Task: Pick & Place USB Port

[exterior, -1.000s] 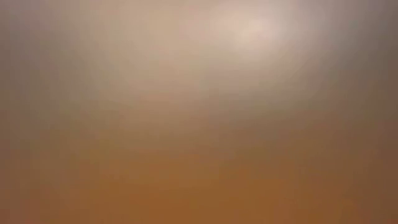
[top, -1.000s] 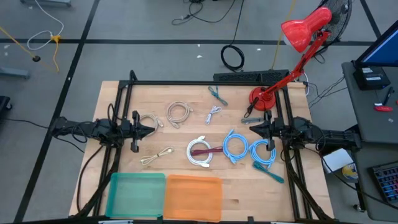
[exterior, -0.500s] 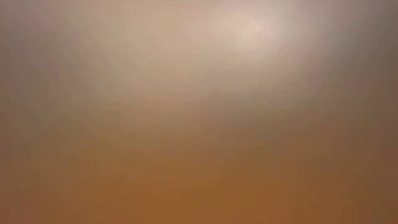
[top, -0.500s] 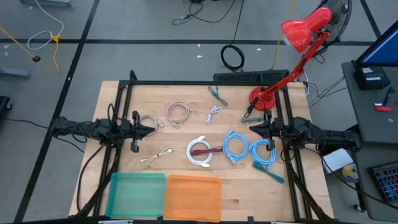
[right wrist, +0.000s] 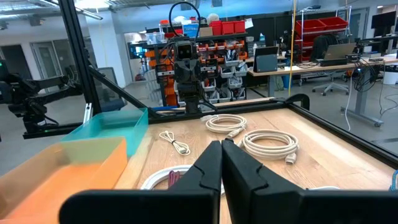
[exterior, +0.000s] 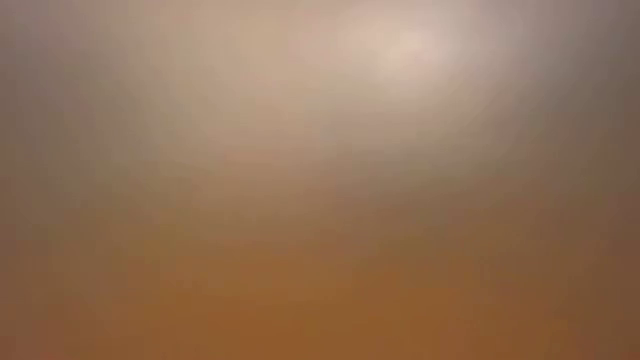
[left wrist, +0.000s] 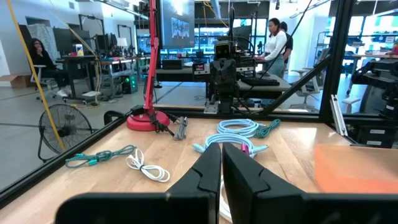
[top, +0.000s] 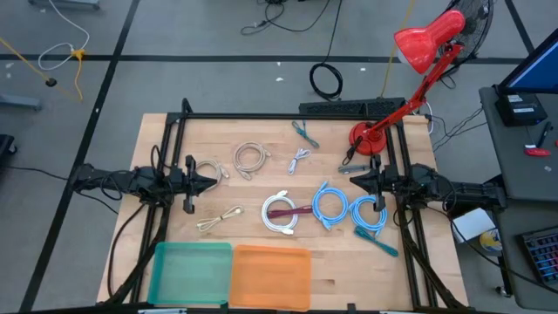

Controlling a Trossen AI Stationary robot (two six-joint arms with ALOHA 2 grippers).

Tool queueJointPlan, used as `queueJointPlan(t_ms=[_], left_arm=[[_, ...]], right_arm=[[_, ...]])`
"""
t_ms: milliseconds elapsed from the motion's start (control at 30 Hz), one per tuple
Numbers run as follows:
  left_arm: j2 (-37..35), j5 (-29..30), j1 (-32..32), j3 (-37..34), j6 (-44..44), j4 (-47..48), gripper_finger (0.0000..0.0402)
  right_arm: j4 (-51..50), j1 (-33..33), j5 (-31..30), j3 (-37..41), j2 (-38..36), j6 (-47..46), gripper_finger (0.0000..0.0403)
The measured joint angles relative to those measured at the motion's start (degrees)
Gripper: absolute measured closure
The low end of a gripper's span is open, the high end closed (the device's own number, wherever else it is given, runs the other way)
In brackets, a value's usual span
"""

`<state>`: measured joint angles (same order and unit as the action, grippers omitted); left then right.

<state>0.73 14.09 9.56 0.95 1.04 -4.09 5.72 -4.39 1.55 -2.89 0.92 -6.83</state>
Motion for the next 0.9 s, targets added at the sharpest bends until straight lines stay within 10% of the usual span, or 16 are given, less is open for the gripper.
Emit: queueJointPlan(t_ms=[633,900], left_arm=[[0.02,0.00,0.00,0.02,0.02,-0.01,0.0380],[0.00,0.01,0.00,0.02,0.02,0.00,0.0380]], right_arm=[[0.48,0.01,-0.18,0.01,0.01,0.00,0.0403],[20.15,-0.01,-10.21,0.02,0.01,-4.93,0.0403]])
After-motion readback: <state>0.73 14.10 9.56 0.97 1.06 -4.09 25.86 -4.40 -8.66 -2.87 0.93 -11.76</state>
